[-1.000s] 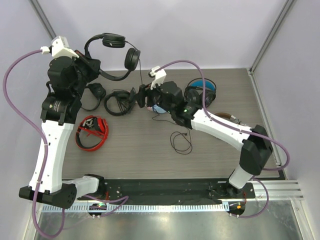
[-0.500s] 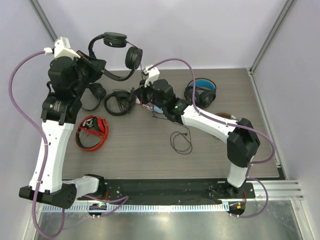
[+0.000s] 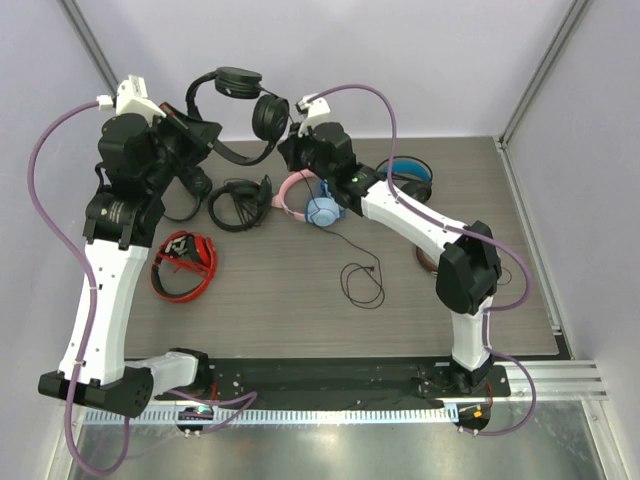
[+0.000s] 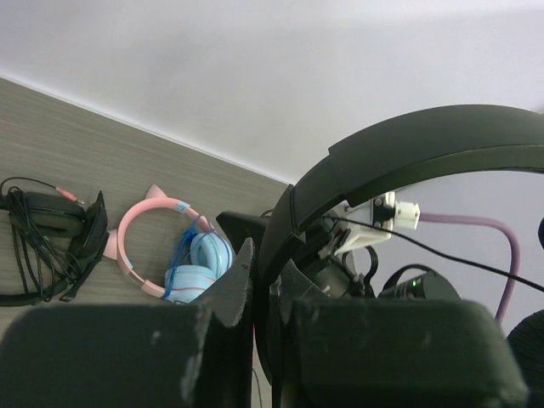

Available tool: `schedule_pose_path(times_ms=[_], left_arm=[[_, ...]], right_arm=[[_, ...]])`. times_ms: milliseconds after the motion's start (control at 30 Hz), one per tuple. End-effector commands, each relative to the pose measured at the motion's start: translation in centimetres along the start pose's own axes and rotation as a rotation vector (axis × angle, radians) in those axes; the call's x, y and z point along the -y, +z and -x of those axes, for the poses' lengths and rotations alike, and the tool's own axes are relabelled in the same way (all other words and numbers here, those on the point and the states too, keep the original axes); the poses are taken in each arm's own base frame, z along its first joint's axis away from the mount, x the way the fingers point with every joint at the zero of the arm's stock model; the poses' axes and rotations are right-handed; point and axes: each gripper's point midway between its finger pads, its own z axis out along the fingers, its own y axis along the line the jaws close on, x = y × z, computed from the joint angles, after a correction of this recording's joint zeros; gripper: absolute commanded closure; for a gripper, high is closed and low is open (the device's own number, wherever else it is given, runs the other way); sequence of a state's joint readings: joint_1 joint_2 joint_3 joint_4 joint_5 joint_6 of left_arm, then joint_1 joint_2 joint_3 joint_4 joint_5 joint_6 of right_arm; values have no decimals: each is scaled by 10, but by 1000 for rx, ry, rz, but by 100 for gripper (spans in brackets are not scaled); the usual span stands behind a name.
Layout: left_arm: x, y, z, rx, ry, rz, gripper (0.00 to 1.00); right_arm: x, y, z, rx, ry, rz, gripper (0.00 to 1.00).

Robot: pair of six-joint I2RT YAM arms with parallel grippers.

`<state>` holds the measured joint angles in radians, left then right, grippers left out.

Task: Wrap the headphones
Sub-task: Wrap the headphone cable with the right arm

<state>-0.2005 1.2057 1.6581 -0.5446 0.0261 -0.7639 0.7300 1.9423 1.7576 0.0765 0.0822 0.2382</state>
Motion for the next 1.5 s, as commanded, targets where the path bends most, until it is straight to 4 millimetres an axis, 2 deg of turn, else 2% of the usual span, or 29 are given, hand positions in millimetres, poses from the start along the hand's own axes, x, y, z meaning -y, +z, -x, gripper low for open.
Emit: schedule_pose_path(times_ms=[0, 33, 100, 133, 200, 233, 400, 433, 467, 500, 533, 567, 600, 633, 733, 967, 1000, 1033, 1067, 1133, 1200, 1233, 1367, 1467], left_arm=[[26, -12, 16, 40, -30, -105, 100], [28, -12, 16, 36, -33, -110, 100], [30, -11, 13, 18, -33, -123, 100], [31, -10, 11, 9, -33, -129, 100], [30, -9, 9, 0, -37, -127, 100], [30, -9, 10, 3, -37, -126, 100], [33, -9, 15, 20, -46, -134, 100], [34, -10, 19, 37, -46, -133, 100], [33, -10, 21, 47, -46, -128, 100], [36, -10, 25, 57, -46, -130, 100], [37, -10, 27, 64, -45, -130, 100], [36, -7, 28, 65, -47, -124, 100], [38, -7, 31, 73, -48, -127, 100], [37, -7, 33, 82, -48, -124, 100], [32, -2, 36, 106, -54, -97, 100], [6, 10, 42, 180, -64, 11, 100], [2, 10, 44, 199, -63, 34, 100], [0, 10, 45, 206, -61, 42, 100], [-5, 12, 46, 212, -51, 59, 100], [-11, 14, 48, 231, -29, 93, 100], [-20, 13, 51, 249, 6, 135, 100], [-23, 13, 51, 253, 12, 148, 100], [-33, 12, 53, 271, 56, 192, 100], [-41, 13, 54, 277, 93, 224, 100]], right_arm=[[1, 7, 14, -3, -14, 16, 99], [-4, 14, 20, 7, -18, 35, 99], [-3, 17, 10, -46, -35, 37, 99], [-7, 19, 21, -28, -44, 46, 99], [-5, 25, 15, -53, -63, 42, 99], [-9, 25, 26, -34, -67, 48, 99], [-20, 28, 7, -109, -67, 122, 99], [-19, 28, -8, -142, -64, 121, 99], [-20, 26, -14, -156, -65, 124, 99], [-24, 21, -11, -147, -66, 132, 99], [-20, 19, -31, -185, -63, 128, 99], [-25, 16, -36, -190, -64, 136, 99], [-28, 12, -35, -178, -64, 143, 99], [-28, 6, -44, -195, -65, 144, 99], [-36, -9, -52, -211, -74, 152, 99], [-57, -50, -64, -217, -97, 154, 99], [-69, -57, -67, -219, -115, 177, 99], [-67, -61, -72, -225, -123, 154, 99], [-71, -67, -65, -208, -132, 147, 99], [-88, -80, -69, -212, -161, 169, 99], [-96, -90, -63, -198, -176, 168, 99], [-107, -97, -64, -201, -189, 186, 99], [-125, -116, -60, -196, -234, 203, 99], [-131, -131, -55, -193, -255, 198, 99]])
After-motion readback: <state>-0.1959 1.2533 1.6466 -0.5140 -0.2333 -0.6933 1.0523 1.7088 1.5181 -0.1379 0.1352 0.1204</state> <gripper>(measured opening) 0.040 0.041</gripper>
